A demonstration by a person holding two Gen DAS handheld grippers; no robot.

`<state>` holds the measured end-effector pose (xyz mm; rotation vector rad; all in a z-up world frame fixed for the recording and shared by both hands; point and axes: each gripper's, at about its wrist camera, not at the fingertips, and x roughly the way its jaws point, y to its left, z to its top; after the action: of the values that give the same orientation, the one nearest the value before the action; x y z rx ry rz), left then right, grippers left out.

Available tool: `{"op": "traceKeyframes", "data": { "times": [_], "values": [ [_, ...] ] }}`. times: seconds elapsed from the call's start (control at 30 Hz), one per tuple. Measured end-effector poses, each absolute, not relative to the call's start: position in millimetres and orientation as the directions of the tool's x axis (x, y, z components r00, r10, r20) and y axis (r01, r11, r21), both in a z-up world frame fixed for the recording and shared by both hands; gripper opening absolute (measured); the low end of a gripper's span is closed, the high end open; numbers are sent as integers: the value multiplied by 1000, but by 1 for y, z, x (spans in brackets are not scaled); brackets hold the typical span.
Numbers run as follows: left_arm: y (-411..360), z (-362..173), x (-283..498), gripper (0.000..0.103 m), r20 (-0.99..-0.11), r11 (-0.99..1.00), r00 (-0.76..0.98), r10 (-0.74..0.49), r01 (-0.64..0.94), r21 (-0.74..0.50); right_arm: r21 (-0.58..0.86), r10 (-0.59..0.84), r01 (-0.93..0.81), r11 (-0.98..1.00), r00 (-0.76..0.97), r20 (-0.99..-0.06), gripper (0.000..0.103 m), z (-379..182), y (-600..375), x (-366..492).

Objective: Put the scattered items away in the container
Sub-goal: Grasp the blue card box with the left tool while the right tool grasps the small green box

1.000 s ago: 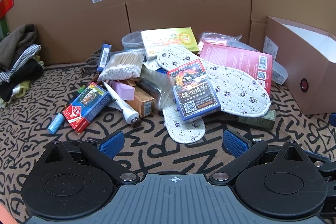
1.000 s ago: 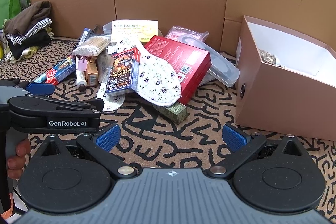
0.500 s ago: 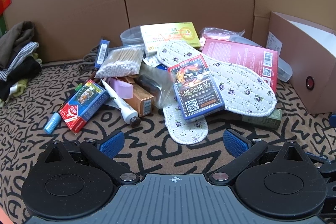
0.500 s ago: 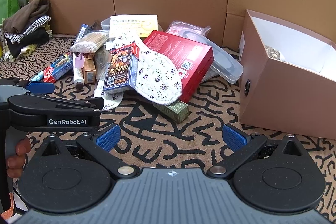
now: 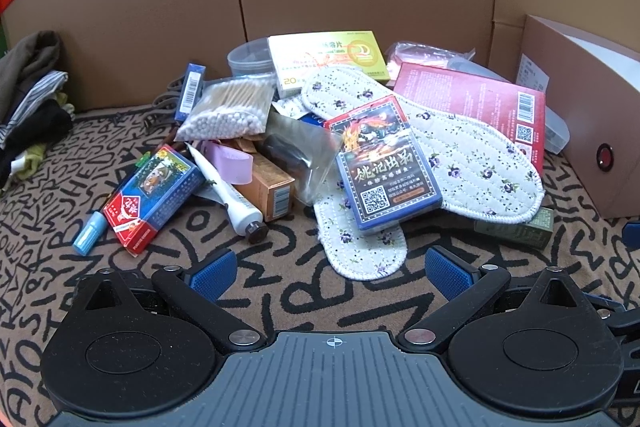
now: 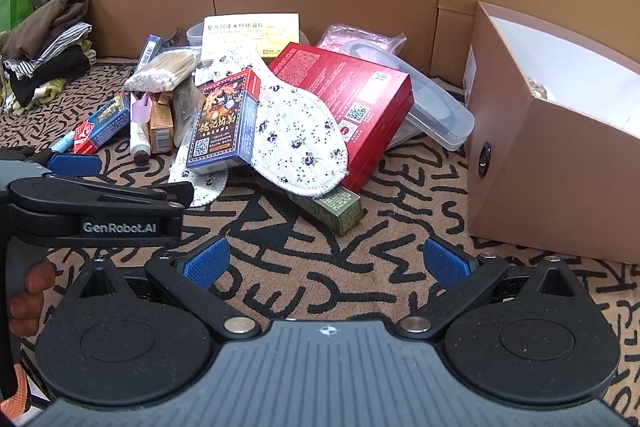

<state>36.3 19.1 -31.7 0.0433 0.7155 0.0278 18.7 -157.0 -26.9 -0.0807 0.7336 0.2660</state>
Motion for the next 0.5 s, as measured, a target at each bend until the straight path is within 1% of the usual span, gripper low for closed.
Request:
{"op": "traceKeyframes", "data": {
  "times": [0.2,0.37,0.47,0.5],
  "values": [
    [28,-31,44,103,-660,1000,751,14,-13,6,57,245,-279,959,707,-663,102,-35,-163,29],
    [20,-25,58,103,-651,1000,759,-21,28,0,92,317,-335,938,716,-623,102,-38,-166,36],
    [15,-26,71,100,-655,998,754,-55,53,-22,78,331,-363,929,715,-616,98,-40,-163,42],
    [14,-27,77,97,-663,998,747,-59,52,-30,69,330,-369,927,714,-618,95,-41,-162,44]
  ]
}}
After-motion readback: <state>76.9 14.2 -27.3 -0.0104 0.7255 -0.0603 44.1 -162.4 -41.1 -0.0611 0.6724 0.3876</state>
